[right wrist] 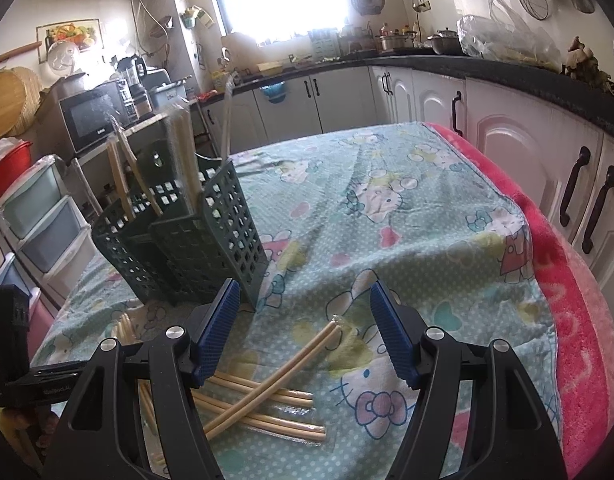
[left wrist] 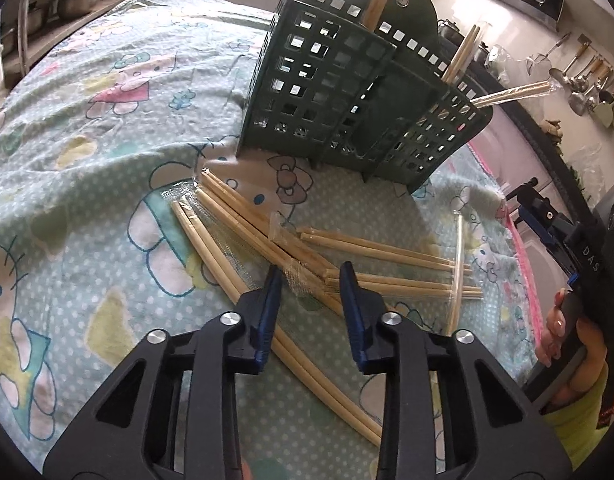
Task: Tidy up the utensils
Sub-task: 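Close the left tool on one wooden chopstick from the pile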
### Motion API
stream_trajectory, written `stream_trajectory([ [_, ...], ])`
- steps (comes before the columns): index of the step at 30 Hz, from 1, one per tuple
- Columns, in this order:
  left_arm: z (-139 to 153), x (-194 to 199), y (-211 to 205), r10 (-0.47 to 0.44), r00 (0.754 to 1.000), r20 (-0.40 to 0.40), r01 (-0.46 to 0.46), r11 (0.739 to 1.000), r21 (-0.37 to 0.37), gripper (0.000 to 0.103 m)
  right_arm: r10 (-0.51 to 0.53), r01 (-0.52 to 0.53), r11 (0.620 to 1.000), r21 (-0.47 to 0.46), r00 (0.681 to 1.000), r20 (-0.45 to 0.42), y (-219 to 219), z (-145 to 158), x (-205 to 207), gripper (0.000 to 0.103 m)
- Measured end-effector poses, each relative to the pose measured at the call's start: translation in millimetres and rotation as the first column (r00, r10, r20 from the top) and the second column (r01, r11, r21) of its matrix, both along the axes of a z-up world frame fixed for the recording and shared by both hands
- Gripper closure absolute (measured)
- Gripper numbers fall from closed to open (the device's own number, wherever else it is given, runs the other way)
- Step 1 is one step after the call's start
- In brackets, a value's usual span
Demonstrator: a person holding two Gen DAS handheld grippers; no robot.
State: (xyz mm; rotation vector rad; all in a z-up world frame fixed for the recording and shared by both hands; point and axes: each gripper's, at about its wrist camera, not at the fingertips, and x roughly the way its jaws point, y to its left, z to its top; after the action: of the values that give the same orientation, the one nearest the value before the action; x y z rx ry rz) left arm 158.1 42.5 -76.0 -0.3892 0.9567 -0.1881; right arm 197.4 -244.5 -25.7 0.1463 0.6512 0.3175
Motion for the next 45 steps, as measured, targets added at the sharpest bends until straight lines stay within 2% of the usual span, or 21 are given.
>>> stream_trajectory([
  [4,-0.4,1.3,-2.4,0.006,1.0,0.004,-0.006,1.0,0.029,0.088,0.004,-0.004,1.0,-0.018,0.999,-0.033,2.2,-9.8,9.2,0.038],
  [9,4.2,2.9,-6.9,-0.005,1.0,0.024,0.004,0.999,0.05,0.101,0.033,-0.036,0.999,-0.026,0.994,-0.107,6.3,-26.1,23.2,0.038],
  [17,11.2,2.8,-12.8,-0.022,0.998,0.053,0.02,0.999,0.048,0.103,0.058,-0.054,0.998,0.024,0.978,-0.198,11.0,-42.3,40.5,0.038],
  [19,14.5,3.1,-13.9,-0.025,0.998,0.063,0.022,0.999,0.048,0.103,0.062,-0.058,0.998,0.026,0.975,-0.214,12.7,-45.5,44.9,0.042],
  [23,24.5,3.0,-14.6,-0.032,0.996,0.086,0.027,0.998,0.051,0.103,0.032,-0.038,0.999,-0.014,0.961,-0.275,16.1,-59.7,58.1,0.063],
  [26,28.8,3.6,-18.2,-0.04,0.994,0.101,0.034,0.998,0.057,0.103,0.012,-0.031,0.997,-0.068,0.967,-0.256,16.4,-60.3,56.1,0.084],
  [29,31.8,4.1,-21.4,-0.046,0.993,0.112,0.039,0.997,0.062,0.103,0.014,-0.023,0.999,-0.03,0.967,-0.253,8.7,-60.4,52.8,0.095],
  [38,48.3,7.8,-30.6,-0.061,0.985,0.159,0.05,0.996,0.071,0.103,0.062,-0.051,0.996,0.075,0.987,-0.148,-1.5,-27.0,32.0,0.097],
  [45,69.5,9.0,-35.6,-0.073,0.975,0.209,0.058,0.995,0.075,0.103,0.072,-0.067,0.992,0.102,0.996,-0.046,-6.4,12.0,19.4,0.097],
])
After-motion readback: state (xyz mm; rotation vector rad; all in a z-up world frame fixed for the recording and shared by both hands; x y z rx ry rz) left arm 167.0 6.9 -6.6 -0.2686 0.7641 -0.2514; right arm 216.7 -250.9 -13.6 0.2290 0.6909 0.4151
